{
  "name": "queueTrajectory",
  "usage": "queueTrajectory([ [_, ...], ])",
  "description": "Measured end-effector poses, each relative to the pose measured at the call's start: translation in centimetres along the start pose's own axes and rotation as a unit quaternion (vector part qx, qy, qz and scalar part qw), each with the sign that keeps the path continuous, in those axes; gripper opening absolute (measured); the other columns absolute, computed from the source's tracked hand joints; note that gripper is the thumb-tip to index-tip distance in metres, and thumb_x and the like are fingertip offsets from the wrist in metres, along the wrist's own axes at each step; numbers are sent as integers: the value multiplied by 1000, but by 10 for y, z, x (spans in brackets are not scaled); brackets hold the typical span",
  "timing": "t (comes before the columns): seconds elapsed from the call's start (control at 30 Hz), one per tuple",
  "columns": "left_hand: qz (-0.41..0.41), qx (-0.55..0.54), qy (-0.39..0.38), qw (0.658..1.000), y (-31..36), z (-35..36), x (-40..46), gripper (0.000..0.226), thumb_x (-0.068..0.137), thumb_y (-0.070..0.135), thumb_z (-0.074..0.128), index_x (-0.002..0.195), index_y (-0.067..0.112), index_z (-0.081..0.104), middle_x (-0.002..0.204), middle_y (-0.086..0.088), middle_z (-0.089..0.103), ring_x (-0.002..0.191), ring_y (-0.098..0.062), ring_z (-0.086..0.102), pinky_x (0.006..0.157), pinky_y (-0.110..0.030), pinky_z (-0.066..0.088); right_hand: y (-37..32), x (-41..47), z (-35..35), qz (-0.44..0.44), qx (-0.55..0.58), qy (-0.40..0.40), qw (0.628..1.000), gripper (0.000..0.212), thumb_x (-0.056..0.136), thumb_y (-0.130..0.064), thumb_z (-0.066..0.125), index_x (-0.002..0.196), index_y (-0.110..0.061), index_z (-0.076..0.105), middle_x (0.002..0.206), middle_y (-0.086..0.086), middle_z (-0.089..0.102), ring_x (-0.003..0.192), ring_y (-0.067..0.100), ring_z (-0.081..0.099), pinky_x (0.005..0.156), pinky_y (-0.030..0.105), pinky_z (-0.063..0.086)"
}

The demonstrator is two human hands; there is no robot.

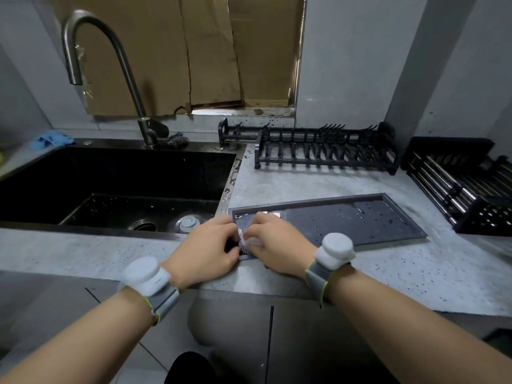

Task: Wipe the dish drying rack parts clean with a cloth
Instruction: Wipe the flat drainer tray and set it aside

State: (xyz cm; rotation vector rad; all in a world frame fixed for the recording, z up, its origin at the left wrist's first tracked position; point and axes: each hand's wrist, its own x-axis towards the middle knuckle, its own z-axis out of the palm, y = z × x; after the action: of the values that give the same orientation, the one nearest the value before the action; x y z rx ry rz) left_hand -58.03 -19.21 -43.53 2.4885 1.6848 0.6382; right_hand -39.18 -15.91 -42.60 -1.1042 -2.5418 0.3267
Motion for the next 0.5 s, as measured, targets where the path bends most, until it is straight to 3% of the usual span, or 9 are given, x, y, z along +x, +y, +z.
queueTrajectory([
  [0.23, 6, -31, -8, 999, -5, -3, -4, 10, 85, 29, 67, 93, 24, 67, 95, 15, 55, 85, -2, 50, 79, -19, 41, 40, -14, -26, 38, -56, -46, 997, 24, 100, -35, 53, 112, -33, 73, 110, -6, 52, 104, 18, 48, 81, 29, 36],
  [0.33, 11, -49, -9, 999, -7, -5, -6, 17, 84, 32, 71, 89, 26, 56, 92, 13, 56, 83, -6, 52, 77, -24, 44, 36, -3, -32, 78, -47, -24, 996, 23, 99, -30, 55, 109, -26, 75, 109, -3, 52, 102, 19, 54, 79, 28, 34],
  [0.4, 5, -60, -12, 998, -9, -5, -5, 27, 82, 34, 73, 85, 26, 48, 88, 11, 55, 81, -10, 52, 74, -28, 44, 17, 7, -26, 67, -3, 9, 998, 21, 96, -24, 56, 106, -21, 73, 108, -1, 55, 99, 21, 56, 82, 30, 41],
  [0.5, 1, -72, -10, 997, -10, -3, -7, 30, 81, 32, 76, 81, 25, 47, 83, 11, 51, 77, -10, 50, 70, -27, 41, -9, 14, 0, 8, 31, -20, 999, 13, 92, -22, 59, 102, -18, 66, 105, 2, 56, 102, 23, 54, 88, 34, 43],
])
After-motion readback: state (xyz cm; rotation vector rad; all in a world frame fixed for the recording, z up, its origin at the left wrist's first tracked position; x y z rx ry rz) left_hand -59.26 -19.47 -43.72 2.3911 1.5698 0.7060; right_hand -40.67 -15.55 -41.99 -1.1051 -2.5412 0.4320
